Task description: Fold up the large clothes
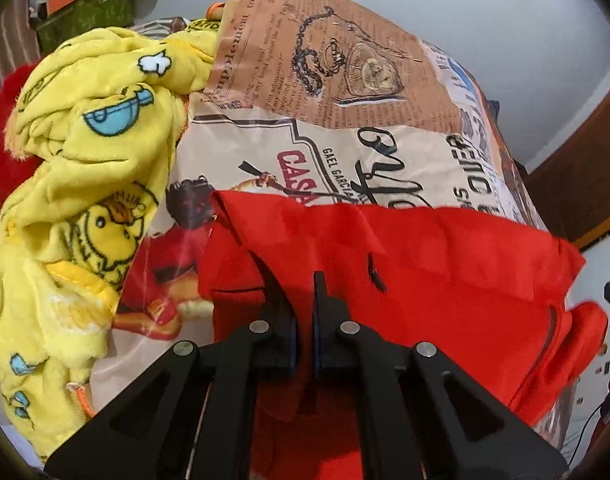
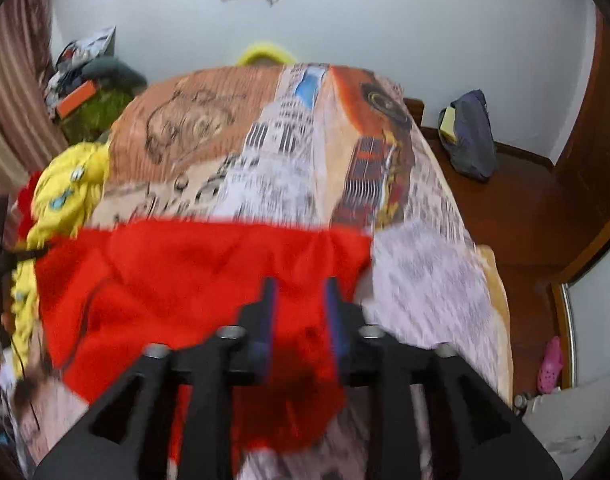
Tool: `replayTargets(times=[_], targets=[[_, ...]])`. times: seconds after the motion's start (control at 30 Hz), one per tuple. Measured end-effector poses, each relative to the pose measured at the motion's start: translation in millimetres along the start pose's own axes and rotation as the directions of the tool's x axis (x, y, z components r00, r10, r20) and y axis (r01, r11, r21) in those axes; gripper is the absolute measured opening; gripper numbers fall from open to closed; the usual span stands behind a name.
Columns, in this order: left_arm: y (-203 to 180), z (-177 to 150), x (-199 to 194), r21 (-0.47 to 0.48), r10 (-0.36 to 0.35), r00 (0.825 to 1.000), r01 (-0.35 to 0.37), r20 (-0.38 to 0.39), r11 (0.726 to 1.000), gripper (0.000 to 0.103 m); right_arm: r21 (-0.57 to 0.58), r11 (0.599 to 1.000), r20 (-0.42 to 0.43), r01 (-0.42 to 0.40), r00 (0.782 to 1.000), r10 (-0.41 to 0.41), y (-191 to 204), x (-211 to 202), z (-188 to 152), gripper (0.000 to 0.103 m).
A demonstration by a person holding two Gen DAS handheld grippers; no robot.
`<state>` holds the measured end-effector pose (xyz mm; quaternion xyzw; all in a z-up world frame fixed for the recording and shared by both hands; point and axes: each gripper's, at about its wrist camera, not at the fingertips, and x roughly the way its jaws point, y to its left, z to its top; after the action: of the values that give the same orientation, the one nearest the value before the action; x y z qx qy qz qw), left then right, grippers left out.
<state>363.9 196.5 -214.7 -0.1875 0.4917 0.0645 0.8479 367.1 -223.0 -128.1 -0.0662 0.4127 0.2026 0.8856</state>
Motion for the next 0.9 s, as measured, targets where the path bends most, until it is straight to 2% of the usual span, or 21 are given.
replayTargets(times=[0.03, 0.1, 0.23, 0.3, 0.4, 0.5, 0.63, 0.67, 0.73, 0.8, 0.9], targets=[[0, -4, -7, 0.008, -0.005, 1.0, 0.005, 0.007, 1.0, 0.005, -0.003, 1.0, 0.009, 0.0, 1.0, 0.0, 2, -8, -10, 0.059], [-1, -11, -18, 0.02, -0.016, 1.0, 0.015, 0.014, 1.0, 0.005, 0.001, 1.0, 0.017, -0.025, 1.0, 0.025, 5, -20, -28, 0.064], [-8, -26, -39, 0.06, -0.014, 1.0, 0.012, 0.024, 0.998, 0.005, 0.04, 0.993, -0.036, -0.106, 0.993, 0.108, 13, -23, -57, 0.065], [-12, -32, -45, 0.078, -0.013, 1.0, 0.011, 0.028, 0.997, 0.005, 0.039, 0.99, -0.109, -0.135, 0.984, 0.138, 19, -14, -70, 0.065], [-18, -41, -53, 0.095, -0.013, 0.999, 0.01, 0.032, 0.995, 0.005, 0.062, 0.986, -0.181, -0.154, 0.97, 0.163, 28, 9, -84, 0.064], [-22, -48, -57, 0.104, -0.017, 0.999, 0.014, 0.03, 0.994, 0.005, 0.085, 0.983, -0.205, -0.162, 0.963, 0.177, 30, 27, -84, 0.064], [-26, -55, -62, 0.122, -0.01, 0.999, 0.006, 0.03, 0.993, 0.005, 0.126, 0.97, -0.196, -0.207, 0.954, 0.229, 29, 34, -80, 0.055], [-27, -56, -62, 0.124, -0.01, 0.999, 0.006, 0.03, 0.992, 0.005, 0.137, 0.967, -0.193, -0.213, 0.952, 0.237, 28, 36, -78, 0.05], [-28, -58, -64, 0.129, -0.011, 0.999, 0.007, 0.03, 0.992, 0.005, 0.144, 0.969, -0.204, -0.199, 0.953, 0.226, 29, 37, -80, 0.03], [-29, -60, -67, 0.136, -0.008, 0.999, 0.004, 0.035, 0.991, 0.005, 0.138, 0.968, -0.205, -0.21, 0.95, 0.236, 30, 32, -81, 0.017], [-30, -63, -74, 0.148, -0.009, 0.999, 0.002, 0.049, 0.989, 0.005, 0.104, 0.968, -0.162, -0.229, 0.956, 0.244, 33, 10, -79, 0.007]])
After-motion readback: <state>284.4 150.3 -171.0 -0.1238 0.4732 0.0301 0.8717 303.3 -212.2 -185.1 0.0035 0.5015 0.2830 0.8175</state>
